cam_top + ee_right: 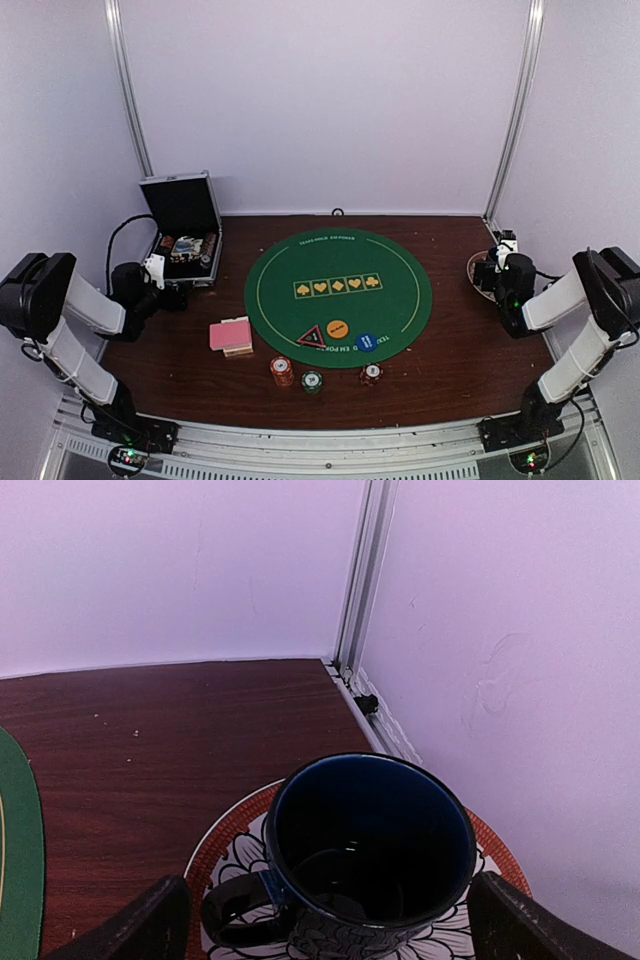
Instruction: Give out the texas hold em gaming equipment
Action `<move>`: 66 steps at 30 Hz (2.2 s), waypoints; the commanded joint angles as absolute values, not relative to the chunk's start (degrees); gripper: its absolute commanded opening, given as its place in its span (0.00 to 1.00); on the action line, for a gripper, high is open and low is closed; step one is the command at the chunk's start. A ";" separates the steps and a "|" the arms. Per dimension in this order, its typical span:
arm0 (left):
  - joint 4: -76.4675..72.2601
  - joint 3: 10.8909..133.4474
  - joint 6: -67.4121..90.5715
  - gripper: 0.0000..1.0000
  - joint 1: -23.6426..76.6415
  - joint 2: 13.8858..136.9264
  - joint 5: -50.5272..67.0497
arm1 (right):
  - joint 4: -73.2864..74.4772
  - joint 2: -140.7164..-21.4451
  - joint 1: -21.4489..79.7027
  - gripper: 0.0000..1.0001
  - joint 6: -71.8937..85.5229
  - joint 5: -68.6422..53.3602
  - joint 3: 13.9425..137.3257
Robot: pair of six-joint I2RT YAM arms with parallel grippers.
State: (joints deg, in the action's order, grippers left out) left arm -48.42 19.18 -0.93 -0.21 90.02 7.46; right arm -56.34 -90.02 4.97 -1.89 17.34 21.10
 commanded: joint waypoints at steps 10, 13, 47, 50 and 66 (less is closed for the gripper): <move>-51.52 19.84 -0.61 0.98 -0.18 89.89 7.12 | -56.87 -89.65 4.57 0.99 -1.61 17.16 21.36; -51.63 19.83 -0.59 0.98 -0.22 89.92 7.05 | -56.44 -89.69 4.57 1.00 -1.33 17.23 21.52; 12.17 48.59 3.40 0.97 -3.13 75.45 5.99 | 11.38 -70.01 3.71 0.99 23.49 12.58 56.25; 19.36 51.21 2.56 0.98 -3.16 72.51 7.59 | 16.65 -72.85 6.03 0.99 19.47 3.35 60.83; 54.42 65.35 -10.26 0.97 -5.37 66.86 12.71 | 36.59 -97.69 54.51 0.87 15.52 10.78 79.55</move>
State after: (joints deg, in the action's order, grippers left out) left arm 43.51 60.47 -7.62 -4.95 64.90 10.76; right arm 31.64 -92.49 49.23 13.58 13.08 75.79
